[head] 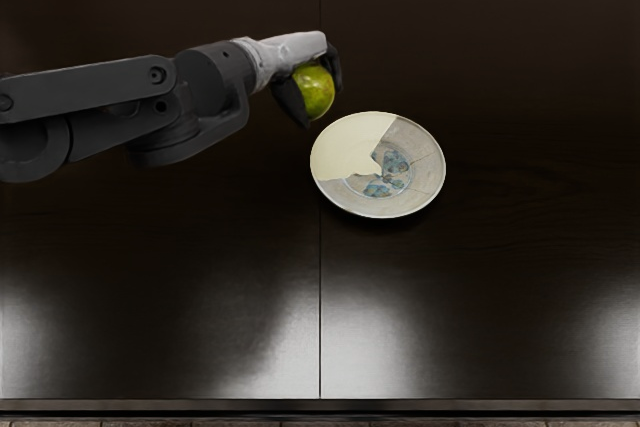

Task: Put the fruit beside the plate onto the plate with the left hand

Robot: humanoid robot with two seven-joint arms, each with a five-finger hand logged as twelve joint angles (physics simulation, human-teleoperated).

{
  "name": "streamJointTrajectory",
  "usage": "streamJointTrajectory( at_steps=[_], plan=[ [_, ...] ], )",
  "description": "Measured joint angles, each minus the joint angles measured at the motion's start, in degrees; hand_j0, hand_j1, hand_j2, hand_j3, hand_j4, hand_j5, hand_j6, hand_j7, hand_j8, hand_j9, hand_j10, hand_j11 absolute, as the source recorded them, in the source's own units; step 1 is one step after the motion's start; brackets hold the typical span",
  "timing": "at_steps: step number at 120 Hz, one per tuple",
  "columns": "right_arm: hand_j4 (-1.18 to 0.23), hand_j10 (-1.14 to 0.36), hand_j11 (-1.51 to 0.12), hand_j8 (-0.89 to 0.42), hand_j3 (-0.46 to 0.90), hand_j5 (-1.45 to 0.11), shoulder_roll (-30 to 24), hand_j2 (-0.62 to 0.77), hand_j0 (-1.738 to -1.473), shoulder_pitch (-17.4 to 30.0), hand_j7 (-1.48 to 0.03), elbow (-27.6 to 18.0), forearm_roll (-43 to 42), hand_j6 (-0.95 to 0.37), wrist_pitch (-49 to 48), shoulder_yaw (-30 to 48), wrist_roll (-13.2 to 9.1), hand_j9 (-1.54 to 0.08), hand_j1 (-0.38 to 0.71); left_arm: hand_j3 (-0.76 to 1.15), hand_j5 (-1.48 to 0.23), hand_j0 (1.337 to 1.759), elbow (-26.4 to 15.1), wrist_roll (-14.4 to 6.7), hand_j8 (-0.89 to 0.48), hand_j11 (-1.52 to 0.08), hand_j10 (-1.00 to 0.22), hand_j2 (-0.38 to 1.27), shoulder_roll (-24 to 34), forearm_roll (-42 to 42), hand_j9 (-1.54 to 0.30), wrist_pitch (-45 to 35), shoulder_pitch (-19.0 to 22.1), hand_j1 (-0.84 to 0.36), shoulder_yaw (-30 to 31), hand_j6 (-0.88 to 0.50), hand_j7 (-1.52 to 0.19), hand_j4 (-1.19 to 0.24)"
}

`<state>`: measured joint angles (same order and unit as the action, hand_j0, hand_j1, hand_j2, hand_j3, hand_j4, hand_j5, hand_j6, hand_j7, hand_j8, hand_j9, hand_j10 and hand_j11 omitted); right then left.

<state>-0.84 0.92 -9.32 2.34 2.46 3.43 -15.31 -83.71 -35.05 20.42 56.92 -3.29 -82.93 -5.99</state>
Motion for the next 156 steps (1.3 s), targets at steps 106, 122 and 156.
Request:
streamJointTrajectory(
  at_steps=[106,122,156],
  plan=[
    [-0.03,-0.03,-0.04,-0.03,0.00,-0.04,0.0,-0.01,-1.658,0.1,-0.04,0.0,0.0,-0.03,0.0,-0.1,0.0,-0.04,-0.31,0.00,-0.91,1.648,14.0,0.0,-0.11,-0.86,-0.26,0.25,-15.5,0.8,-0.85,-0.5,-0.6,-0.28,4.3,-0.20,-0.86,-0.53],
    [-0.03,-0.03,-0.04,-0.03,0.00,-0.04,0.0,-0.01,-1.658,0.1,-0.04,0.0,0.0,-0.03,0.0,-0.1,0.0,-0.04,-0.31,0.00,-0.75,1.651,14.1,0.0,-0.17,-0.72,-0.28,0.18,-17.4,0.8,-0.72,-0.8,-0.3,-0.20,4.3,-0.24,-0.72,-0.48],
    [-0.03,-0.03,-0.04,-0.03,0.00,-0.04,0.0,-0.01,-1.658,0.1,-0.04,0.0,0.0,-0.03,0.0,0.0,0.0,-0.04,-0.31,0.00,-0.43,1.656,14.2,0.1,-0.23,-0.43,-0.26,0.10,-18.0,0.3,-0.42,-1.1,-0.5,0.00,4.3,-0.25,-0.42,-0.31]
  ],
)
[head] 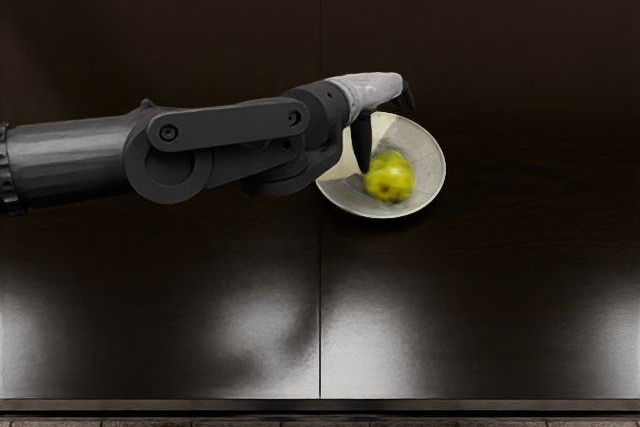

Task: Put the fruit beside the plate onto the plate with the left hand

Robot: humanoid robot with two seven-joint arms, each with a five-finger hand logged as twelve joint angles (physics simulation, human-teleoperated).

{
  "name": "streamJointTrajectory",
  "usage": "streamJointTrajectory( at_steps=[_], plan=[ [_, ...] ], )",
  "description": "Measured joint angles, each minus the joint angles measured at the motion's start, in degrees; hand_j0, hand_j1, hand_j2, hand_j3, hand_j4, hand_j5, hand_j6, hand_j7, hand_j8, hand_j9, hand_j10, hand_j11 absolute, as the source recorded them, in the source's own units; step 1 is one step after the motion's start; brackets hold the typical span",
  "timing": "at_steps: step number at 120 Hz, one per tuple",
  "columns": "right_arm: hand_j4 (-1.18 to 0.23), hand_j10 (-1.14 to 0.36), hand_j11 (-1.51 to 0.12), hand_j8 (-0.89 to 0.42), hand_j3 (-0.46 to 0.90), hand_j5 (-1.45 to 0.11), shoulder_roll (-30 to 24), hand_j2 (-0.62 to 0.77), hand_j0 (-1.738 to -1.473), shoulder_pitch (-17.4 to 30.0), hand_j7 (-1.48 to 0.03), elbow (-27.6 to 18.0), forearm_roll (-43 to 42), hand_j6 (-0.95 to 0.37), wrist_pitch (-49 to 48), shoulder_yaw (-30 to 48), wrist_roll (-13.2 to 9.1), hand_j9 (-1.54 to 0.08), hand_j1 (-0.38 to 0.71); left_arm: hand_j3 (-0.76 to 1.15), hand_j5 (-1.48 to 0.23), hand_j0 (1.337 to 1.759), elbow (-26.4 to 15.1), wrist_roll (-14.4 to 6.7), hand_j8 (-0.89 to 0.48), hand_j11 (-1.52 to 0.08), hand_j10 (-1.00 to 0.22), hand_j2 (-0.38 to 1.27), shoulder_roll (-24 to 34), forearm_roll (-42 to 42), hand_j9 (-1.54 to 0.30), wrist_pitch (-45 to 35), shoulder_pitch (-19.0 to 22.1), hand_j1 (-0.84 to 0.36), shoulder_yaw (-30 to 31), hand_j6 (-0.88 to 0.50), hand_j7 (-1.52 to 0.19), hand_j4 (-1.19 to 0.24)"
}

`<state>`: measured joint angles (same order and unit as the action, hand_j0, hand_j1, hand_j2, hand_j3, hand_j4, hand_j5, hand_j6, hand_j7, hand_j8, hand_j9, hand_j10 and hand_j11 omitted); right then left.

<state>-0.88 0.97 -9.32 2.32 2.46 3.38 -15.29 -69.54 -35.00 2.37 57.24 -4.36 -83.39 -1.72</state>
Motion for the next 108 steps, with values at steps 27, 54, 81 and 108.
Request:
streamJointTrajectory(
  at_steps=[27,54,81,108],
  plan=[
    [-0.03,-0.03,-0.04,-0.03,0.00,-0.04,0.0,-0.01,-1.658,0.1,-0.04,0.0,0.0,-0.03,0.0,0.0,0.0,-0.04,-0.31,0.00,-0.36,1.657,0.0,0.0,-0.25,-0.36,-0.25,0.07,-0.1,-0.1,-0.36,0.0,-0.3,0.03,-0.1,-0.25,-0.36,-0.27],
    [-0.03,-0.03,-0.04,-0.03,0.00,-0.04,0.0,-0.01,-1.658,0.1,-0.04,0.0,0.0,-0.03,0.0,0.0,0.0,-0.04,-0.31,0.00,-0.34,1.658,-1.2,0.0,-0.25,-0.34,-0.25,0.06,0.4,-9.0,-0.34,0.3,-2.8,0.04,-0.3,-0.25,-0.34,-0.26],
    [-0.03,-0.03,-0.04,-0.03,0.00,-0.04,0.1,-0.01,-1.658,0.0,-0.04,0.0,0.0,-0.03,0.0,0.0,-0.1,-0.04,-0.31,0.00,-0.33,1.658,-7.8,0.0,-0.25,-0.33,-0.25,0.05,9.0,-43.5,-0.33,0.6,-4.9,0.05,-1.8,-0.25,-0.33,-0.26],
    [-0.03,-0.03,-0.04,-0.03,0.00,-0.04,0.2,-0.01,-1.658,0.0,-0.04,0.0,0.0,-0.03,0.0,0.0,-0.1,-0.04,-0.31,0.00,-0.33,1.658,-14.2,0.0,-0.25,-0.33,-0.25,0.05,12.8,-64.8,-0.33,0.7,11.3,0.04,-13.9,-0.25,-0.33,-0.25]
  ],
)
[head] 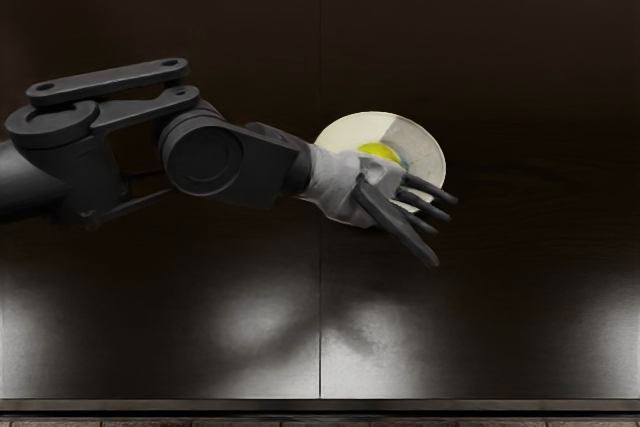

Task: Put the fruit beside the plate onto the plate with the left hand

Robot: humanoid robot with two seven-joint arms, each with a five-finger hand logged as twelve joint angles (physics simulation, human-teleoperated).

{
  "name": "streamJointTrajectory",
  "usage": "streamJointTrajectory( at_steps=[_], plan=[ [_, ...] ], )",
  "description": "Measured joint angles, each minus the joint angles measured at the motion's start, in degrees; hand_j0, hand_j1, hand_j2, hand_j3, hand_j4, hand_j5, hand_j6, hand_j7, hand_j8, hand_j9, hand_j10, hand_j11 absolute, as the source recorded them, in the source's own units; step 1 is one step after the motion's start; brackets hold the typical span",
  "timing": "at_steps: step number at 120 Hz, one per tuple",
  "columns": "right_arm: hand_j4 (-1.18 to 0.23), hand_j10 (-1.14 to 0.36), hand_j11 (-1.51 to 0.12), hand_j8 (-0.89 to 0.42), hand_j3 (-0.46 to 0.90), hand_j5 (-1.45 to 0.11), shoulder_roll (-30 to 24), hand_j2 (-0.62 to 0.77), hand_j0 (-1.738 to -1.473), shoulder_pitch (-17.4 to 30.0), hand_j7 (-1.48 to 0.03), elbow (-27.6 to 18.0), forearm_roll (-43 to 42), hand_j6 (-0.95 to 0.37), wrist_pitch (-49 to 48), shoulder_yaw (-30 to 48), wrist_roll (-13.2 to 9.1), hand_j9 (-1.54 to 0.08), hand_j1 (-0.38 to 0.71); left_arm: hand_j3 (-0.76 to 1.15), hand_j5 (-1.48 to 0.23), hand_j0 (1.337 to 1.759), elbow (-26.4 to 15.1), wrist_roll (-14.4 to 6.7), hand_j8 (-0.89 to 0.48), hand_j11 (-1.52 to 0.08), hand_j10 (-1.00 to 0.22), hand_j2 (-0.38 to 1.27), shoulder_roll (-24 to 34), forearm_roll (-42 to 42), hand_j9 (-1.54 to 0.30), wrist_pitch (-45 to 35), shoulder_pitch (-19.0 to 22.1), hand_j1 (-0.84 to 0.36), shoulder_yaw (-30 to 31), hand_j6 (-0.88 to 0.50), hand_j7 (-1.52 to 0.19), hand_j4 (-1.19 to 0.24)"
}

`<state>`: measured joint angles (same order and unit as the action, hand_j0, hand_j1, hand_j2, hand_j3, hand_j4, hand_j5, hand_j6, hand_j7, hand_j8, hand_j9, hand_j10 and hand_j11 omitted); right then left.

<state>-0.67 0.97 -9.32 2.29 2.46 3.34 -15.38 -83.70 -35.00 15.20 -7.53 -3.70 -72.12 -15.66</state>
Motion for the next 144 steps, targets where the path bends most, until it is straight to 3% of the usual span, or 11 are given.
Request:
streamJointTrajectory(
  at_steps=[28,34,40,82,106,144],
  plan=[
    [-0.03,-0.03,-0.04,-0.03,0.00,-0.04,0.1,-0.01,-1.658,0.0,-0.04,0.0,0.0,-0.03,0.0,0.0,-0.1,-0.04,-0.31,0.00,-0.33,1.658,-6.1,0.0,-0.25,-0.33,-0.25,0.05,14.8,-6.6,-0.33,4.5,6.0,0.05,-6.6,-0.25,-0.33,-0.25],
    [-0.03,-0.03,-0.04,-0.03,0.00,-0.04,0.1,-0.01,-1.658,0.0,-0.04,0.0,0.0,-0.03,0.0,0.0,-0.1,-0.04,-0.31,0.00,-0.33,1.658,-6.8,0.0,-0.25,-0.33,-0.25,0.05,18.0,-7.4,-0.33,7.3,9.3,0.05,-7.8,-0.25,-0.33,-0.25],
    [-0.03,-0.03,-0.04,-0.03,0.00,-0.04,0.2,-0.01,-1.658,-0.1,-0.04,0.0,0.0,-0.03,0.0,0.0,-0.1,-0.04,-0.31,0.00,-0.32,1.658,-7.1,0.0,-0.25,-0.32,-0.25,0.05,21.4,-9.5,-0.32,10.6,12.6,0.05,-9.8,-0.25,-0.32,-0.25],
    [-0.03,-0.03,-0.04,-0.03,0.00,-0.04,0.6,-0.01,-1.658,-0.3,-0.04,-0.1,0.0,-0.03,0.0,0.1,-0.3,-0.04,-0.31,0.00,-0.32,1.658,-6.9,0.0,-0.24,-0.32,-0.25,0.05,41.7,-21.9,-0.32,30.4,21.7,0.05,-13.3,-0.24,-0.32,-0.24],
    [-0.03,-0.03,-0.04,-0.03,0.00,-0.04,0.7,-0.01,-1.658,-0.4,-0.04,-0.2,0.0,-0.03,0.0,0.1,-0.5,-0.04,-0.31,0.00,-0.32,1.658,-6.2,0.0,-0.24,-0.32,-0.24,0.05,47.9,-26.6,-0.32,37.2,23.7,0.05,-13.3,-0.24,-0.32,-0.24],
    [-0.03,-0.03,-0.04,-0.03,0.00,-0.04,0.7,-0.01,-1.658,-0.5,-0.04,-0.3,0.0,-0.03,0.0,0.1,-0.5,-0.04,-0.31,0.00,-0.32,1.658,-6.0,0.0,-0.24,-0.32,-0.24,0.05,50.1,-29.4,-0.32,38.7,23.8,0.05,-13.3,-0.24,-0.32,-0.24]
  ],
)
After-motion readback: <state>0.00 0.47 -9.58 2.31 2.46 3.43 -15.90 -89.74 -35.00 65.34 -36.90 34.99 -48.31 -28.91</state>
